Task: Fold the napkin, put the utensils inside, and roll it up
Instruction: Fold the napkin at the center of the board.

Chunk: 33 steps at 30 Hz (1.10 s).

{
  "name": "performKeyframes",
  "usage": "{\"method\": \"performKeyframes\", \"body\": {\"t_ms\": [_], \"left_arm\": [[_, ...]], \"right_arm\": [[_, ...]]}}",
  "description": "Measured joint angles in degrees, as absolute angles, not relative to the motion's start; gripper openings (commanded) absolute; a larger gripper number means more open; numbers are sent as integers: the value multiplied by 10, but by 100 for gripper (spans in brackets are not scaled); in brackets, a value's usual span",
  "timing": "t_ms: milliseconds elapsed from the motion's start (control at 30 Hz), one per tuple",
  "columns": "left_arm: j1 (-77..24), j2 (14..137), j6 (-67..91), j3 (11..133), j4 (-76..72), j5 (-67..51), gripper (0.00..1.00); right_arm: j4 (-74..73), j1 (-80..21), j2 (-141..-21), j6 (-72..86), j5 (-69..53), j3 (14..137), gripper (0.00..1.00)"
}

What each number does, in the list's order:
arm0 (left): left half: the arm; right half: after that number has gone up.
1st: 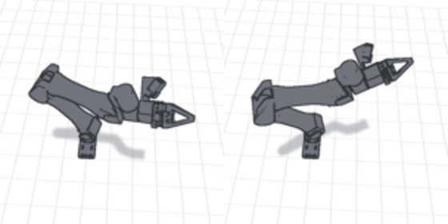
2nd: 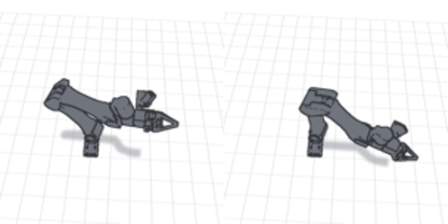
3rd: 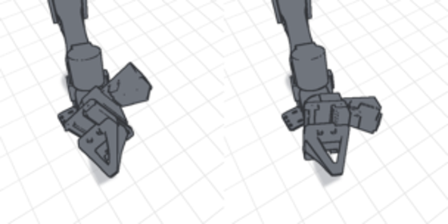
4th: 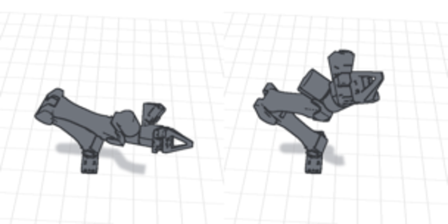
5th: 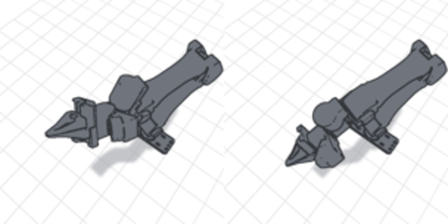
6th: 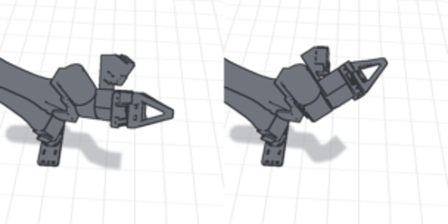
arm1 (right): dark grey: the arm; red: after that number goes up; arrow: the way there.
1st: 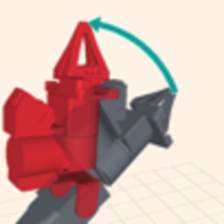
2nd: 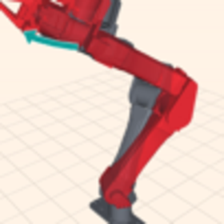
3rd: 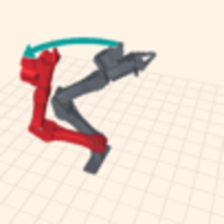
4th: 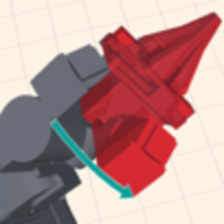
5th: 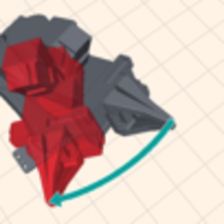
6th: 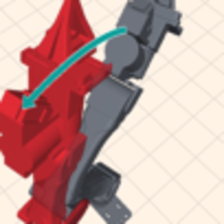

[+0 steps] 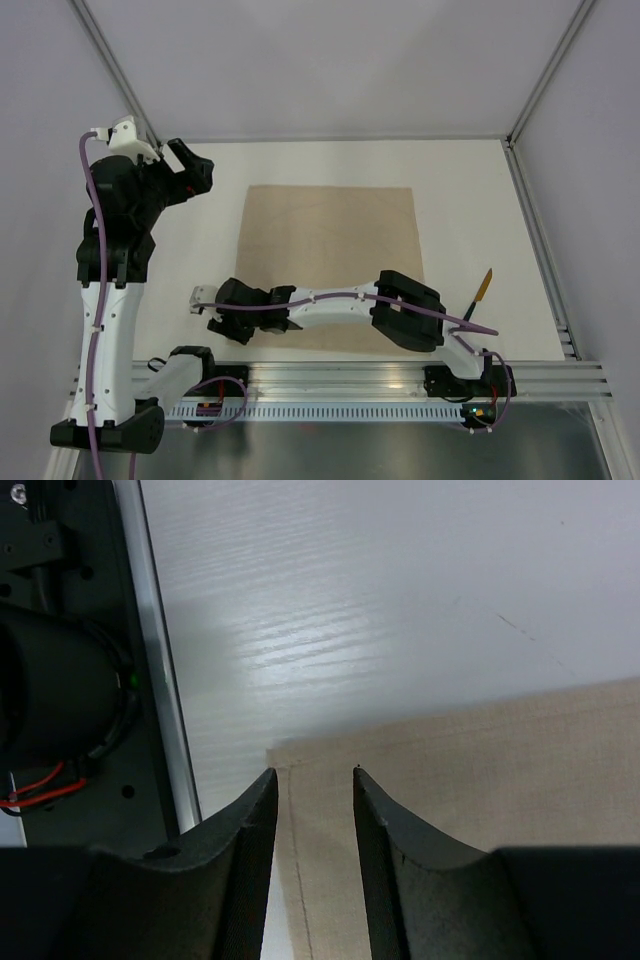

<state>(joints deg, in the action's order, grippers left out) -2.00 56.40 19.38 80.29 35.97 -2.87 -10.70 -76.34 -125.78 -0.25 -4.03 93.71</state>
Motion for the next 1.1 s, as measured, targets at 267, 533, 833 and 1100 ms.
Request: {"method": "performKeyframes", "body": {"t_ms": [267, 533, 833, 1100], "left_arm": [[-20, 562, 193, 802, 360, -22, 100], [-20, 557, 192, 795, 362, -20, 100], [-20, 548, 187, 779, 365, -16, 100], [-20, 539, 183, 769, 366, -16, 100]], "right_arm": [[-99, -783, -1284, 12, -27, 943, 41], [-95, -794, -1301, 13, -1, 950, 41], [-83, -799, -1308, 13, 25, 956, 17], [-85, -799, -1308, 11, 41, 956, 0]]}}
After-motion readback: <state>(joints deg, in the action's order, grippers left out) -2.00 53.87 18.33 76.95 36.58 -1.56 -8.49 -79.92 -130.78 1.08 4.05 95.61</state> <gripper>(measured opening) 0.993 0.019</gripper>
